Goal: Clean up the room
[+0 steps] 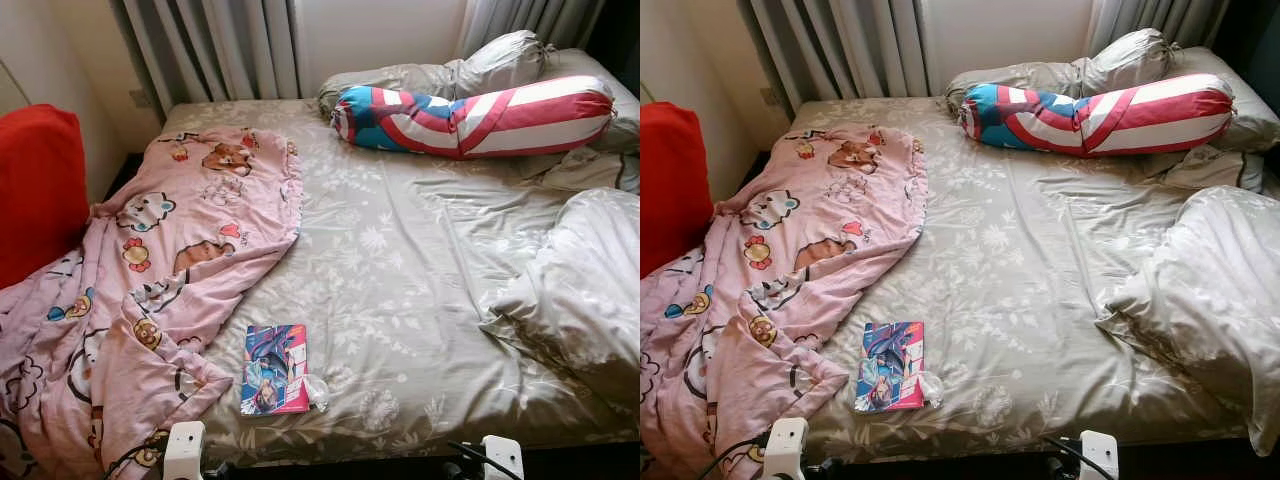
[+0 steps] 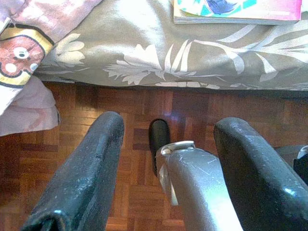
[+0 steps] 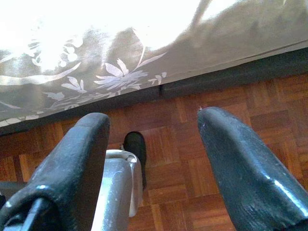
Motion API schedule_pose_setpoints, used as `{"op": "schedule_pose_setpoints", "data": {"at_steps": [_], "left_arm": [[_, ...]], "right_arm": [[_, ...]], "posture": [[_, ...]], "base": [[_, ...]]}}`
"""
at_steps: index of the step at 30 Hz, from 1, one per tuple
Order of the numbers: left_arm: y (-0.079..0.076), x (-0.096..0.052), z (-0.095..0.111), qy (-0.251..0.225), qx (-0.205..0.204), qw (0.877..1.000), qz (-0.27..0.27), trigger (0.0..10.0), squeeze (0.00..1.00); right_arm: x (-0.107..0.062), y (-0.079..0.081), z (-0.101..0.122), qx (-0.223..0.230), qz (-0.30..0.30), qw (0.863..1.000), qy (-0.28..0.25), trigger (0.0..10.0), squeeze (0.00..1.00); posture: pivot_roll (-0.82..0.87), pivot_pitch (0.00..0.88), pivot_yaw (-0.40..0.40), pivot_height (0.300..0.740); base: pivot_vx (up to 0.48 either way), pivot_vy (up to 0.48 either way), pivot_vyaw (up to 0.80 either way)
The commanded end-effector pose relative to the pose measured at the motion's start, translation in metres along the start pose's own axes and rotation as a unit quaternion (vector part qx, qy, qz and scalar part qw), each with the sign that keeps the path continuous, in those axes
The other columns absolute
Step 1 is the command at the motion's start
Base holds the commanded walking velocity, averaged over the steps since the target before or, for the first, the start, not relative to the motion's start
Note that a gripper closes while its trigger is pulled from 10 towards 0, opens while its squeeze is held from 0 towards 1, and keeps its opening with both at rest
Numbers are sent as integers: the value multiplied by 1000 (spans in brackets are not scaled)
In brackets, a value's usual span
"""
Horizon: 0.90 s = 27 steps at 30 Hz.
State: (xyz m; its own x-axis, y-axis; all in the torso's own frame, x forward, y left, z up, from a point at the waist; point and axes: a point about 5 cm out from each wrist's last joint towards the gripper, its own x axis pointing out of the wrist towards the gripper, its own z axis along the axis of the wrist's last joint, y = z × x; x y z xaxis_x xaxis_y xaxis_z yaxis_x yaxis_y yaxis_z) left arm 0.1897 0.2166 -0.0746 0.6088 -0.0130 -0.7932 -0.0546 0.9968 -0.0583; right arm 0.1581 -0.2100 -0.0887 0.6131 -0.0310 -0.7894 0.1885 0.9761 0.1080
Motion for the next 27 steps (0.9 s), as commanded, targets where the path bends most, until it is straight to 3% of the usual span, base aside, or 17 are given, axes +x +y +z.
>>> {"op": "schedule_pose_setpoints", "data": {"at_steps": [1,15,20,27], "left_arm": [[1,-1,-3,4,0,1000,1,10000,0],[0,-1,-3,3,0,1000,-1,10000,0],[0,-1,-3,2,0,1000,-2,10000,0],[0,-1,-3,1,0,1000,-2,10000,0]], "right_arm": [[-1,-1,-7,2,-5,1000,13,10000,0],[-1,-4,-1,9,-13,1000,-9,10000,0],[2,-6,33,24,-19,995,-91,10000,0],[5,-3,48,18,-16,994,-107,10000,0]], "posture": [[-12,70,4,740],[-12,70,4,740],[-13,71,6,740],[-10,71,3,740]], "base": [[0,0,0],[0,0,0],[0,0,0],[0,0,0]]}}
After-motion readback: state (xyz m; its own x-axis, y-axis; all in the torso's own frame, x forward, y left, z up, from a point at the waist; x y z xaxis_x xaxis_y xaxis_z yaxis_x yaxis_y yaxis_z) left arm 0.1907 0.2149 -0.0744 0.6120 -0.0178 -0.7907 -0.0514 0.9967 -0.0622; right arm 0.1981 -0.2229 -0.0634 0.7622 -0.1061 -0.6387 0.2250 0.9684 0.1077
